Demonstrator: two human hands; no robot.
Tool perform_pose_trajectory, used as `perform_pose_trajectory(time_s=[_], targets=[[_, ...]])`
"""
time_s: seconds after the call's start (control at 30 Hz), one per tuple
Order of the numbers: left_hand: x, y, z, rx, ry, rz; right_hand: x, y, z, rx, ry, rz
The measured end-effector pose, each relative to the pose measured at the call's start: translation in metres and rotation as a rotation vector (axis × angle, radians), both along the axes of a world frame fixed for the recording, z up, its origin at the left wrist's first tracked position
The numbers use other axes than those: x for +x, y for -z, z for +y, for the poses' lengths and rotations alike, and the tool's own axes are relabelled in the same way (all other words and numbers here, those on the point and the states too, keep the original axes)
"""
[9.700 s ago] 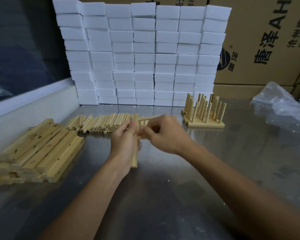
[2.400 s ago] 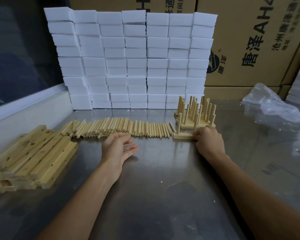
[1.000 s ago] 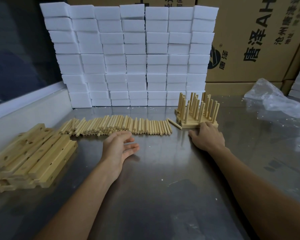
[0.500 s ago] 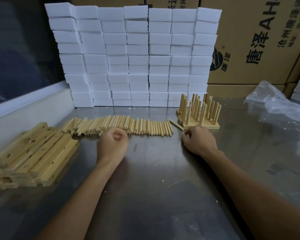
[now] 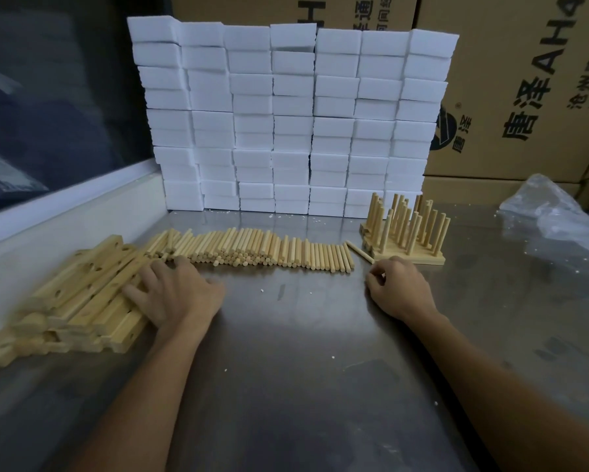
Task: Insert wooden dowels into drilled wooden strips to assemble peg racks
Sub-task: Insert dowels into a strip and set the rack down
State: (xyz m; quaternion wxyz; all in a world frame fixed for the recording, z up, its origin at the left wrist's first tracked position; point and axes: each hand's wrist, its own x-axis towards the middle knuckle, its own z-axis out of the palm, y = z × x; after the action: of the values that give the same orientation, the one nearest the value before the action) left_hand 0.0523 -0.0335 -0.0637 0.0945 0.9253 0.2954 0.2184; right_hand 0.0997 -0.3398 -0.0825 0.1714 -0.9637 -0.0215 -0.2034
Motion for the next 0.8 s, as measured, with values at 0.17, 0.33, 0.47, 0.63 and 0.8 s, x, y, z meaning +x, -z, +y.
perform_pose_trajectory(time_s=[0.17,0.33,0.47,0.63,0.8], targets=[[-0.004,-0.001,-0.008,0.056,0.038,0.031,-0.004,-0.001,0.0,0.001,-0.008,-0.006],[-0.004,0.001,-0.016,0.099,0.156,-0.062,-0.005,0.0,-0.001,0.022,-0.004,-0.013],[0.001,0.005,-0.019,0.093,0.335,-0.093,-0.003,0.0,-0.002,0.018,-0.004,-0.022],[0.003,0.01,-0.028,0.088,0.565,-0.141,-0.002,0.002,-0.003,0.016,-0.013,-0.028],[0.001,0.011,-0.024,0.091,0.331,-0.022,-0.002,0.003,-0.003,0.02,-0.021,-0.036]])
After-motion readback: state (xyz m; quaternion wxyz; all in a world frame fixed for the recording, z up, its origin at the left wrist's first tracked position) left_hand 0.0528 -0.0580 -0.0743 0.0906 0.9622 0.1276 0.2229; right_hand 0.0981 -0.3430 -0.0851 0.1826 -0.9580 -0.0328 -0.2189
